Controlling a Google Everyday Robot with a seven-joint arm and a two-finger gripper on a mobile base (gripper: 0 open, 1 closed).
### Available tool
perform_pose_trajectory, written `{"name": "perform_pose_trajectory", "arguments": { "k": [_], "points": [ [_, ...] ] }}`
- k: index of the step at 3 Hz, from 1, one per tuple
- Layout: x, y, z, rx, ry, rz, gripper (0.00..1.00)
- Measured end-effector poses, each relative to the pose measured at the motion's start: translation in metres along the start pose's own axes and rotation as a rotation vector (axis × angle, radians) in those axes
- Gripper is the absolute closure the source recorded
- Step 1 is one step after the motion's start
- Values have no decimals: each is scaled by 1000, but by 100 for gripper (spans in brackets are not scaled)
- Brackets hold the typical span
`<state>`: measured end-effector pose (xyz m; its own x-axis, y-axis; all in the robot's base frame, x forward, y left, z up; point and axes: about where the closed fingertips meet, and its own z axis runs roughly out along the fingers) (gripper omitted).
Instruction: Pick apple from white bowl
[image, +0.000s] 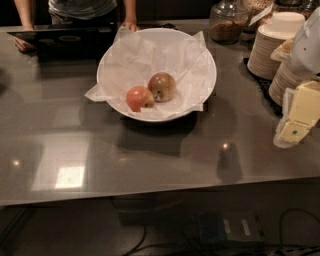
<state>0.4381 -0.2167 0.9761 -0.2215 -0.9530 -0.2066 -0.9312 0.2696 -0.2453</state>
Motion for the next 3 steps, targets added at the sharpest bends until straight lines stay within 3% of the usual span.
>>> {"name": "perform_pose_trajectory", "arguments": {
  "k": [2, 3],
  "points": [
    [-14, -8, 4, 18, -34, -34, 0],
    [-43, -27, 15, 28, -92, -120, 0]
  ]
}}
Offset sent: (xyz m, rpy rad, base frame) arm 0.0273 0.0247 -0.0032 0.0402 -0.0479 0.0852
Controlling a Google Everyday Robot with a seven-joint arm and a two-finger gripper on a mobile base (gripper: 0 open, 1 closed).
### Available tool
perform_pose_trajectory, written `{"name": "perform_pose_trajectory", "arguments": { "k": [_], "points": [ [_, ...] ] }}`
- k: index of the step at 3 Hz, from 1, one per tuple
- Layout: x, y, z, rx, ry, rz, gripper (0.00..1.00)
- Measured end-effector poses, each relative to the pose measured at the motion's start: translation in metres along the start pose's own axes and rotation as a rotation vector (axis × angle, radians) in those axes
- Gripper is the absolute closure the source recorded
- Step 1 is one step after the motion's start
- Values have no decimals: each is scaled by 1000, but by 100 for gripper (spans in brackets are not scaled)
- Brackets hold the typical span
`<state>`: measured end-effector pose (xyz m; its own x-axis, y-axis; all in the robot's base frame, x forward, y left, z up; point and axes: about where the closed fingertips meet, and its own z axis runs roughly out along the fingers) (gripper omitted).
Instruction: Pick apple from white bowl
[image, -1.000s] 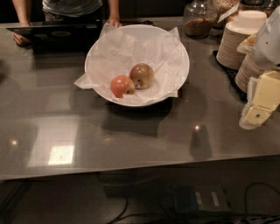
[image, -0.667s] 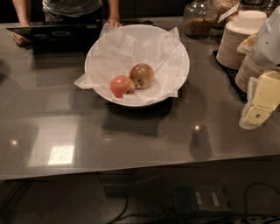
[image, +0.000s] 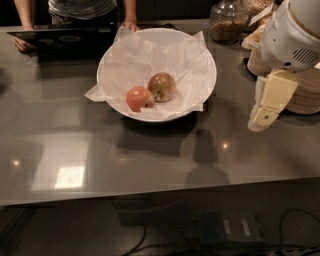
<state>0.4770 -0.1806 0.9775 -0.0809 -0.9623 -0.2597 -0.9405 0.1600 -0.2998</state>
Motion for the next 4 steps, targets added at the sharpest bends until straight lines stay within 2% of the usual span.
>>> {"name": "perform_pose_trajectory", "arguments": {
  "k": [1, 2, 3, 4],
  "points": [
    [-18, -23, 14, 9, -85, -55, 0],
    [-18, -23, 14, 10, -85, -55, 0],
    [-20, -24, 15, 35, -114, -51, 0],
    [-32, -35, 24, 52, -164, -78, 0]
  ]
}}
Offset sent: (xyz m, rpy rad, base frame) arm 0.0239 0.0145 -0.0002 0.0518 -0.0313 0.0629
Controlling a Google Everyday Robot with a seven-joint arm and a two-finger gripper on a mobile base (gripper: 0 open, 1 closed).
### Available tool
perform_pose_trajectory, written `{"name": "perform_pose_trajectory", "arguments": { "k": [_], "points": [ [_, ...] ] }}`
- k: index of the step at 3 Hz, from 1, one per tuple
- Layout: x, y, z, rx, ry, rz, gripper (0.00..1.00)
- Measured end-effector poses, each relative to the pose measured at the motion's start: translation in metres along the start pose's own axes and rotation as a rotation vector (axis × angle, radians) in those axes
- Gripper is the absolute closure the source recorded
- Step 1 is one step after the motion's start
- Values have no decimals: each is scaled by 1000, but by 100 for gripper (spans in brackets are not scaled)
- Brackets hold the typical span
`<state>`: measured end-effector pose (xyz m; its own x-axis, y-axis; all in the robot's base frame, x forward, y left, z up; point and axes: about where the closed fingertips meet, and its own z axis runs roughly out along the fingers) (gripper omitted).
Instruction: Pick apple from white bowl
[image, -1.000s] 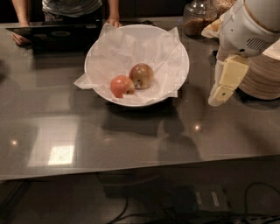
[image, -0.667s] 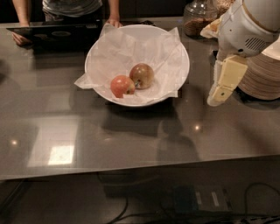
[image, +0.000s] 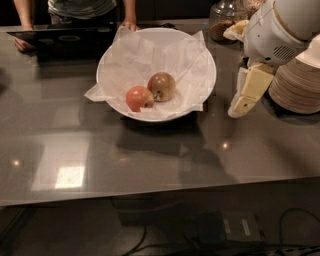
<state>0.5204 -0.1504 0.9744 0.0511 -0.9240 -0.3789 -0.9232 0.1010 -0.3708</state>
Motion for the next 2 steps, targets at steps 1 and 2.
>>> {"name": "perform_pose_trajectory", "arguments": {
  "k": [1, 2],
  "points": [
    [-18, -21, 23, -14, -90, -58, 0],
    [-33, -39, 43, -37, -157, -101, 0]
  ]
}}
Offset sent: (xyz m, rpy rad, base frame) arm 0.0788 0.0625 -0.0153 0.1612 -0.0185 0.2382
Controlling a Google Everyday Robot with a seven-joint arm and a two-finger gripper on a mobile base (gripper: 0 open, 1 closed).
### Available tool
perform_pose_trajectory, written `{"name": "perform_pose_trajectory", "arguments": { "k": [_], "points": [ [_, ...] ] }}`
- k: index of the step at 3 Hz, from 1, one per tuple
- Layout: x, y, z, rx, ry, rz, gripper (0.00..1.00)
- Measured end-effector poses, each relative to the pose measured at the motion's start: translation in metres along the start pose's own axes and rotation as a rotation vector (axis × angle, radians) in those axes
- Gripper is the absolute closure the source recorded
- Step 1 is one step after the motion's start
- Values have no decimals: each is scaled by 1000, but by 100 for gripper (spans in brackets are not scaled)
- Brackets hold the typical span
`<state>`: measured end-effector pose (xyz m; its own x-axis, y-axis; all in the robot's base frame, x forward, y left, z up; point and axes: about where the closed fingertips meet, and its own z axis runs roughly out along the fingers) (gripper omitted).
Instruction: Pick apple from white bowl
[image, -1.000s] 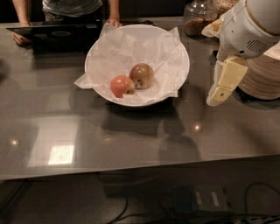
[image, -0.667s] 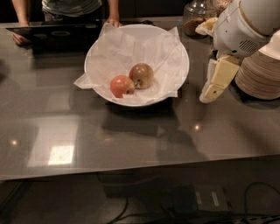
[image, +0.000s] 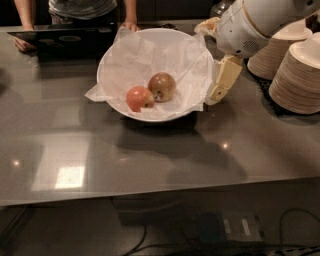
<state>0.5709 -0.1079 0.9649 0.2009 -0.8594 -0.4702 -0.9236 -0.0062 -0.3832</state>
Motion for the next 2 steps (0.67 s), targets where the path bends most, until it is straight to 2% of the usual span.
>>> {"name": "perform_pose_trajectory", "arguments": {
  "k": [1, 2],
  "points": [
    [-9, -16, 22, -30, -45, -39, 0],
    [-17, -23, 47, -76, -76, -62, 0]
  ]
}}
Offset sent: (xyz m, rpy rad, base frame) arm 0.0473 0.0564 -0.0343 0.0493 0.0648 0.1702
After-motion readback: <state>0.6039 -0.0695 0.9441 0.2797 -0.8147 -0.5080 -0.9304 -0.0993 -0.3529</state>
